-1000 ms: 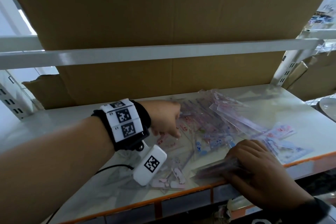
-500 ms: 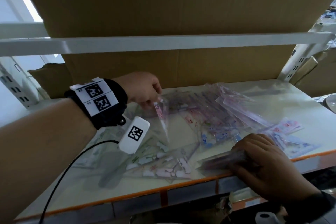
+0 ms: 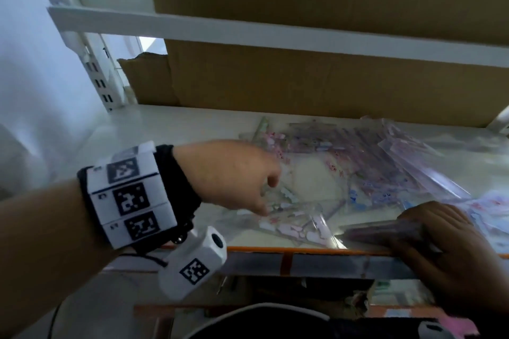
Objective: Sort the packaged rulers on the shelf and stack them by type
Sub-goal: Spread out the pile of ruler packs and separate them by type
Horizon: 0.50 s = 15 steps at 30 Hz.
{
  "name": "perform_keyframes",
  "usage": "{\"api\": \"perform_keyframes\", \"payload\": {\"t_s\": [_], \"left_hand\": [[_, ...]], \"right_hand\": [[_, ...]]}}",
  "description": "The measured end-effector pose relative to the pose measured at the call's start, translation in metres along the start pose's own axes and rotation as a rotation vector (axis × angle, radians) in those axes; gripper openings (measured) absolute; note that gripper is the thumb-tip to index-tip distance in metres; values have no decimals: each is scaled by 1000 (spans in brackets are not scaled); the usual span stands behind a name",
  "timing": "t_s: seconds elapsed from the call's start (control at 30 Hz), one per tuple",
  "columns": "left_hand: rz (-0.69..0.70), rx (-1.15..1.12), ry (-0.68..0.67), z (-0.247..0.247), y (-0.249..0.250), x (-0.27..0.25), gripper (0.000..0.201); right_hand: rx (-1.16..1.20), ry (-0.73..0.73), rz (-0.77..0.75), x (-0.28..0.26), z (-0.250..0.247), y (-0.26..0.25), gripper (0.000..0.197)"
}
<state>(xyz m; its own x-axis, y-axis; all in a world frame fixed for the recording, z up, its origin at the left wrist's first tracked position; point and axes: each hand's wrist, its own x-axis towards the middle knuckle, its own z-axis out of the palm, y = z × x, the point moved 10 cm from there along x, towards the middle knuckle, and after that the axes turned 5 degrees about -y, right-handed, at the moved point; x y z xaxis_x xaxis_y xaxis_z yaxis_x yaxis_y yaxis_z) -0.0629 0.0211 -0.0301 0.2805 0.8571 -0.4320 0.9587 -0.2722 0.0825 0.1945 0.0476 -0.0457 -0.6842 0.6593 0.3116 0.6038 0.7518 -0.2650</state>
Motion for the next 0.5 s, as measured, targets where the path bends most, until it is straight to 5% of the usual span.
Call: {"api": "perform_keyframes", "payload": {"t_s": [0.1, 0.23, 0.5], "left_hand": [[149, 12, -40, 9, 31, 10, 62], [156, 100, -94, 10, 44, 32, 75], [171, 5, -27, -2, 36, 46, 28]], "right_hand": [[0, -8, 18, 0, 2, 3, 40], [5, -10, 7, 0, 1, 1, 39], [2, 26, 1, 2, -6, -11, 32]]}}
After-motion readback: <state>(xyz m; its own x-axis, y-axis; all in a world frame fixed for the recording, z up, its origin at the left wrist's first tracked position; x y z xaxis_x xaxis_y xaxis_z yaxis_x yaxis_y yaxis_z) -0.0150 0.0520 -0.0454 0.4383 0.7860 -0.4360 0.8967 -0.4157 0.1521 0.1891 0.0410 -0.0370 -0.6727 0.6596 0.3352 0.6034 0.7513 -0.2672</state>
